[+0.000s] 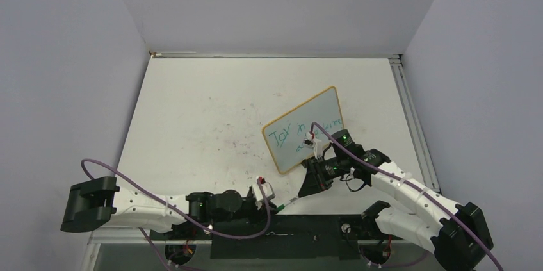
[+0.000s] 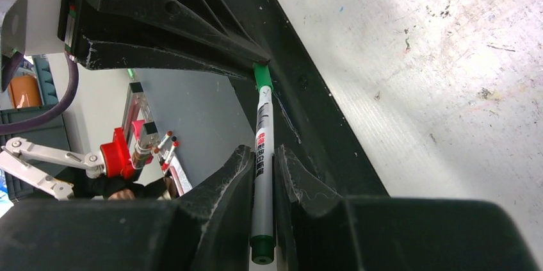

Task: Write a sentence on the whiteboard
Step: Close the whiteboard marker at the center of the board.

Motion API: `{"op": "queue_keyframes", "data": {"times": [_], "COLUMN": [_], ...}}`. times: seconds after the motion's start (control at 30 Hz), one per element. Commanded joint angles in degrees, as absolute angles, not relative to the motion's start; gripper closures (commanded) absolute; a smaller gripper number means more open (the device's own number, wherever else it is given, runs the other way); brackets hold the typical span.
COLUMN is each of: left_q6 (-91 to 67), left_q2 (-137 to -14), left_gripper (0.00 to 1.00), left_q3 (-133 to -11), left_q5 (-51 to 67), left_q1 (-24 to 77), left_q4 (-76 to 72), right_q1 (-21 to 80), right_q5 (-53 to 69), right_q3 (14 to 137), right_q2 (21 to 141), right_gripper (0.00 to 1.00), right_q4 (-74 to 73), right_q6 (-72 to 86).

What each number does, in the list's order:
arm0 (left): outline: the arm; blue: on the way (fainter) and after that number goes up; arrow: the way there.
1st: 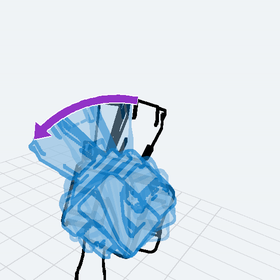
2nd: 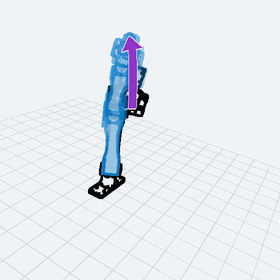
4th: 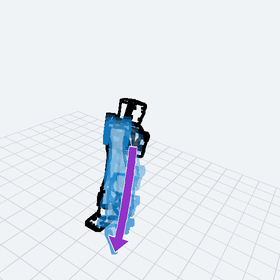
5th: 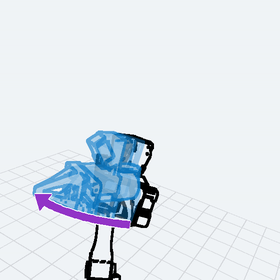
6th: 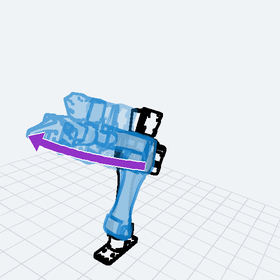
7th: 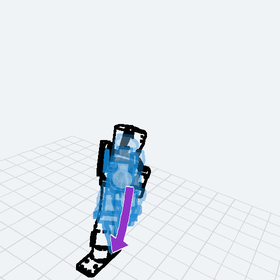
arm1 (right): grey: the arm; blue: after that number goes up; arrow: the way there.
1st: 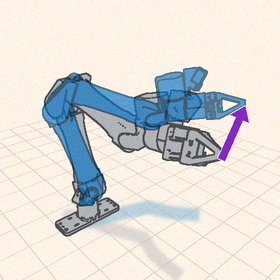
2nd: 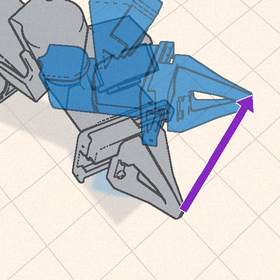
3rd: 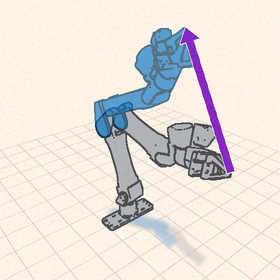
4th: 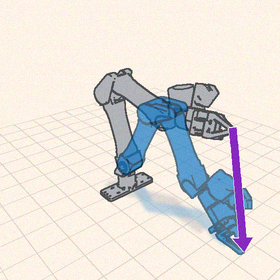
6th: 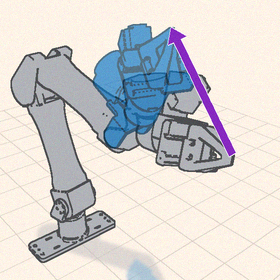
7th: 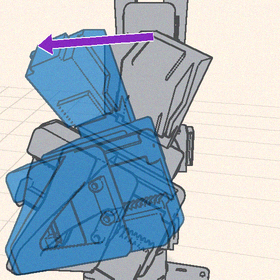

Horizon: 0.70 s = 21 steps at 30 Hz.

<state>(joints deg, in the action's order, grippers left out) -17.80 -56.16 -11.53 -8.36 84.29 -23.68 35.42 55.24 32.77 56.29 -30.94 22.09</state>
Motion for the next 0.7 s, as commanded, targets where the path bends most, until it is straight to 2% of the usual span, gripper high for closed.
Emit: {"op": "queue_keyframes", "data": {"times": [0.0, 0.33, 0.67], "left_q6": [-16.0, -15.8, -13.6], "left_q2": [-56.5, -58.7, -69.6], "left_gripper": [1.0, 1.0, 1.0], "left_q3": [-14.3, -14.7, -17.2], "left_q5": [-8.6, -11.3, -9.6], "left_q1": [84.6, 84.5, 80.7], "left_q4": [-26.3, -30.9, -40.6], "right_q1": [36.0, 38.0, 47.0], "right_q5": [56.0, 54.1, 39.3], "right_q3": [33.0, 33.4, 39.3], "right_q2": [56.3, 56.5, 59.7], "right_gripper": [0.95, 0.95, 0.95], "right_q4": [-29.7, -28.3, -29.8], "right_q6": [22.1, 23.7, 25.2]}}
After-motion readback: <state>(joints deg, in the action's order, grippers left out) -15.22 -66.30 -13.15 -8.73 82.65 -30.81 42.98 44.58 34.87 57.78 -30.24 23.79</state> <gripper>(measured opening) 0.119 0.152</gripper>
